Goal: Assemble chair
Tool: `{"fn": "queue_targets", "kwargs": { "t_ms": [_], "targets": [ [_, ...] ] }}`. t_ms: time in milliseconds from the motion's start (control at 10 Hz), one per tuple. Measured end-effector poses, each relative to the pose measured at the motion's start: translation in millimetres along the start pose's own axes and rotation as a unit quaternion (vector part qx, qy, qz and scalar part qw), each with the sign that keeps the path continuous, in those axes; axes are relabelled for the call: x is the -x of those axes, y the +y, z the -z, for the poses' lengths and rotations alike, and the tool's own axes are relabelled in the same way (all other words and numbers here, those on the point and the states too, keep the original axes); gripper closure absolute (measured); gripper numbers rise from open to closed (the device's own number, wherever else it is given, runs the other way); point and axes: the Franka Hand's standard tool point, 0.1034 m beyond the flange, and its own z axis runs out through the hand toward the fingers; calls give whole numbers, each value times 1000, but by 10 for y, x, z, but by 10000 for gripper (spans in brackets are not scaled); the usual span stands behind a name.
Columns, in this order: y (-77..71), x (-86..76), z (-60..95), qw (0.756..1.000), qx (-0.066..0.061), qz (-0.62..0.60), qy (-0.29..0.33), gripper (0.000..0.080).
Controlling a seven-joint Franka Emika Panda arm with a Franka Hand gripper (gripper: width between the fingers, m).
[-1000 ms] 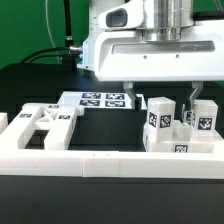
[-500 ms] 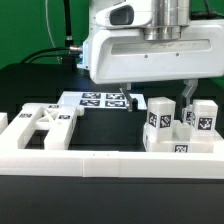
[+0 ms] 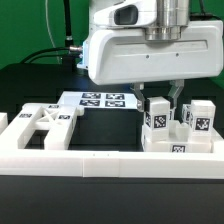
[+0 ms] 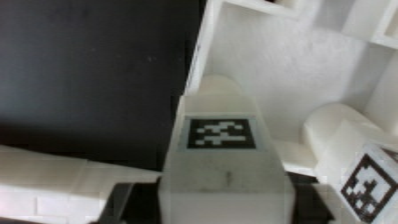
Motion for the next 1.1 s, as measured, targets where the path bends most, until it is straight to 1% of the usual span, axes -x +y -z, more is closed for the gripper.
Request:
{"fn": "queue_targets", "kwargs": {
  "t_ms": [100,200,400,600,700,800,1000,1100],
  "targets": [
    [0,0,0,1000,0,-4,0,512],
    [-3,0,0,999,-1,-42,0,512],
    [-39,-11,-6,989,-1,-149,0,512],
    [-46,-7,-13,956,-1,-292,-1,512],
    [-50,-6,-16,939,-1,-343,-1,512],
    [-48,-6,-16,918,-1,-397,-1,512],
    [-46,-6,-17,901,-1,-434,-1,512],
    [-45,-5,-17,880,-1,-476,-1,512]
  ]
}}
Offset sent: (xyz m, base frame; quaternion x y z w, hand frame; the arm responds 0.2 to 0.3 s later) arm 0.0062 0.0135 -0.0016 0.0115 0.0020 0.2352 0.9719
